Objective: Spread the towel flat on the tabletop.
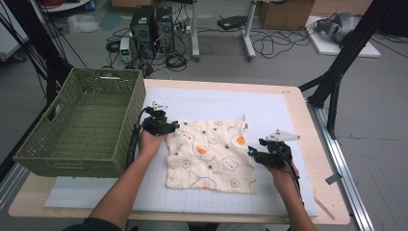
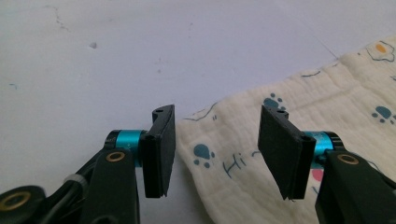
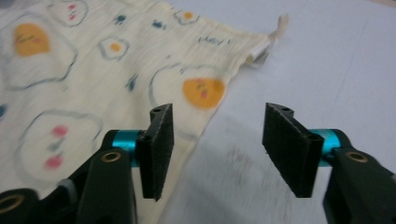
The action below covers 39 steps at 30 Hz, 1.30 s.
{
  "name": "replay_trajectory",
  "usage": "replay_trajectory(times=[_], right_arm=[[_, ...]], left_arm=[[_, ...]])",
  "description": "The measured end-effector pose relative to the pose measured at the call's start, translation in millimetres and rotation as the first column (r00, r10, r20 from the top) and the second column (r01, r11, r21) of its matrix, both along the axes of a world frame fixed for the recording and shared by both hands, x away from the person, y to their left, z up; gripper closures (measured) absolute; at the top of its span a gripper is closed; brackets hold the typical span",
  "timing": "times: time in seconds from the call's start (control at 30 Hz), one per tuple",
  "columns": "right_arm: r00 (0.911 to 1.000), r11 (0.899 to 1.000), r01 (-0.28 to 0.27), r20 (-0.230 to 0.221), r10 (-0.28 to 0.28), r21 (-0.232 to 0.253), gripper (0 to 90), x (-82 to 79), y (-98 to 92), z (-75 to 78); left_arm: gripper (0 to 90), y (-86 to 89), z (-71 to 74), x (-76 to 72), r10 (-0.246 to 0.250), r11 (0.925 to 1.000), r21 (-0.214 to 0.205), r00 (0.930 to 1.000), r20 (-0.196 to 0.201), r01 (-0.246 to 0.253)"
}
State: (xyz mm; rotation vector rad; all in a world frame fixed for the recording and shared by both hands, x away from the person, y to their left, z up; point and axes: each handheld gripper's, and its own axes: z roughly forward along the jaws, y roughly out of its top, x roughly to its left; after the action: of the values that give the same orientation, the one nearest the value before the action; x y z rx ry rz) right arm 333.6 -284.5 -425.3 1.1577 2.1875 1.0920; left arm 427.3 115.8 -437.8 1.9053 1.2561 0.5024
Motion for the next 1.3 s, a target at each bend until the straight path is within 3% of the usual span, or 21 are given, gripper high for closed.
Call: replay_trajectory(times=[0.07,0.2,0.27,0.37,0.43,0.47,0.5,0.57,0.63,0.73,0.77,0.87,1.0,1.03,1.07,1.1,1.17,1.23,1.27,1.3], right_arm=[[0.9997,1.000,0.010,-0.020,-0.010,0.014,48.6,21.2,6.5,-1.9],[0.9991,0.999,0.027,-0.033,-0.028,-0.018,48.4,57.8,25.5,-4.6],[0.9966,0.999,0.046,-0.068,-0.048,-0.027,45.6,72.7,33.1,-9.4],[0.9920,0.996,0.059,-0.107,-0.066,-0.065,48.8,88.6,41.1,-20.3],[0.9922,0.996,0.073,-0.098,-0.076,-0.042,80.4,92.3,40.4,-20.6],[0.9910,0.992,0.097,-0.086,-0.103,-0.080,87.7,92.7,41.6,-18.8],[0.9894,0.982,0.123,-0.059,-0.133,-0.146,88.0,93.2,43.8,-17.6],[0.9816,0.964,0.181,-0.026,-0.189,-0.197,88.1,93.8,43.3,-17.4],[0.9712,0.953,0.229,-0.019,-0.237,-0.199,87.5,95.7,34.9,-18.4],[0.9626,0.947,0.266,-0.002,-0.271,-0.178,75.7,95.7,26.4,-16.4],[0.9616,0.948,0.272,0.010,-0.274,-0.164,72.3,94.3,25.4,-14.1],[0.9708,0.966,0.240,0.014,-0.240,-0.094,66.1,87.5,22.8,-5.9],[0.9831,0.980,0.183,0.014,-0.183,-0.080,60.6,73.1,20.4,-0.9],[0.9851,0.982,0.171,0.000,-0.172,-0.084,59.5,70.7,19.0,-0.4],[0.9858,0.982,0.165,-0.015,-0.167,-0.092,59.3,68.5,18.0,0.3],[0.9876,0.984,0.152,-0.024,-0.155,-0.092,60.9,65.9,17.1,1.6],[0.9901,0.986,0.140,-0.001,-0.141,-0.087,66.0,58.3,16.4,4.3],[0.9916,0.989,0.129,0.014,-0.128,-0.077,66.4,47.8,14.2,6.1],[0.9926,0.990,0.121,0.015,-0.120,-0.075,66.5,43.0,12.6,6.1],[0.9933,0.990,0.115,0.021,-0.114,-0.077,66.5,38.0,11.0,5.7]], left_arm=[[46.7,1.6,-2.1,-0.7,0.002,1.0000,-0.003,1.0000,-0.009,-0.002],[46.7,4.1,-6.0,-2.5,0.005,1.0000,-0.008,0.9998,-0.021,-0.005],[46.5,4.8,-7.6,-3.8,0.004,0.9999,-0.009,0.9998,-0.021,-0.004],[46.4,6.8,-8.6,-4.1,-0.001,1.0000,-0.008,0.9995,-0.031,0.000],[46.3,7.2,-7.8,-4.3,0.005,0.9998,-0.018,0.9996,-0.026,-0.006],[46.3,7.5,-7.0,-4.6,0.005,0.9998,-0.020,0.9997,-0.024,-0.005],[46.4,7.8,-6.4,-4.8,0.001,0.9998,-0.021,0.9997,-0.024,-0.002],[50.3,7.4,-5.6,-5.8,-0.016,0.9994,-0.030,0.9996,-0.025,0.015],[51.0,5.3,-5.7,-6.2,-0.023,0.9991,-0.035,0.9995,-0.023,0.022],[50.4,0.0,-7.4,-5.0,-0.037,0.9988,-0.033,0.9993,-0.009,0.036],[50.6,-2.7,-8.5,-4.5,-0.041,0.9987,-0.032,0.9992,0.005,0.041],[52.5,-9.9,-12.9,-0.7,-0.065,0.9977,-0.018,0.9977,0.016,0.066],[62.9,-20.0,-12.3,2.4,-0.076,0.9939,0.084,0.9957,0.052,0.071],[72.7,-23.7,-12.4,2.0,-0.091,0.9909,0.105,0.9936,0.067,0.084],[83.4,-27.4,-11.5,1.7,-0.096,0.9833,0.162,0.9918,0.085,0.082],[86.1,-29.9,-11.0,2.3,-0.073,0.9792,0.196,0.9924,0.099,0.052],[86.9,-27.0,-11.2,7.3,-0.010,0.9829,0.184,0.9948,0.101,-0.008],[86.2,-20.9,-12.0,10.8,0.022,0.9902,0.135,0.9947,0.100,-0.035],[81.0,-19.1,-12.4,11.5,0.024,0.9936,0.108,0.9954,0.093,-0.034],[66.5,-17.7,-11.8,11.3,0.029,0.9946,0.097,0.9956,0.089,-0.037]])
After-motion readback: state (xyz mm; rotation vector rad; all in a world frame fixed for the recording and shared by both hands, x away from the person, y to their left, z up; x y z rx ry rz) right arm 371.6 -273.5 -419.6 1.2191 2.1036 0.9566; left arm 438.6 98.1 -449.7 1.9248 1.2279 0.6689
